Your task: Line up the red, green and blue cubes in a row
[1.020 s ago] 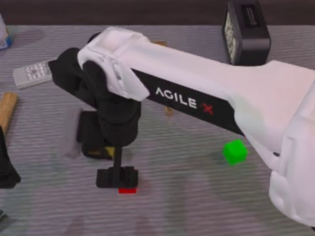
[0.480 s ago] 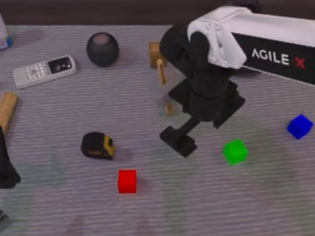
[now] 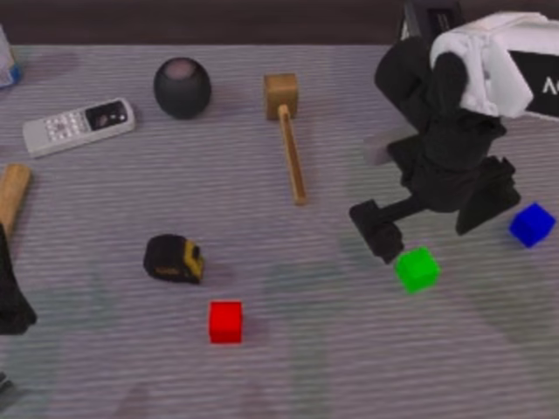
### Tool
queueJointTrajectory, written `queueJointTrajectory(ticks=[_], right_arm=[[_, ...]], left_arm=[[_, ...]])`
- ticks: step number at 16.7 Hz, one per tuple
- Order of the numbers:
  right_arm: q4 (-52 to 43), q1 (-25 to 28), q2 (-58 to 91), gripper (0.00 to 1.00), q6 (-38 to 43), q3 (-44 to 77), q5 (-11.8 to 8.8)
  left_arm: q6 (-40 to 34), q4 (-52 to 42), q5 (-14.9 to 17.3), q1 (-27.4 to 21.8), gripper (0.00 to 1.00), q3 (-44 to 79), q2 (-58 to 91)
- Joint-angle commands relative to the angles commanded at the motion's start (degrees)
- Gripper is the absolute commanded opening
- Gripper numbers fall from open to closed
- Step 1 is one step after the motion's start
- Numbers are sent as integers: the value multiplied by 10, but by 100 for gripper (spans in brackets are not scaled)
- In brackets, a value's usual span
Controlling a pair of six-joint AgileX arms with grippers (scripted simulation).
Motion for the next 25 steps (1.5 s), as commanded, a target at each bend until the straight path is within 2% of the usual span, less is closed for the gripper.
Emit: queueJointTrajectory(ticks=[5,13,18,25], right_arm=[[20,1,11,100,0,-9,0],[166,1,81,100,2,-85,1],[175,1,86,100,2,-89,1],[175,1,86,47,2,-89,1]], left_arm=[[0,0,0,0,100,0,0],[0,0,0,0,100,0,0],[0,0,0,0,100,0,0],[0,0,0,0,100,0,0]])
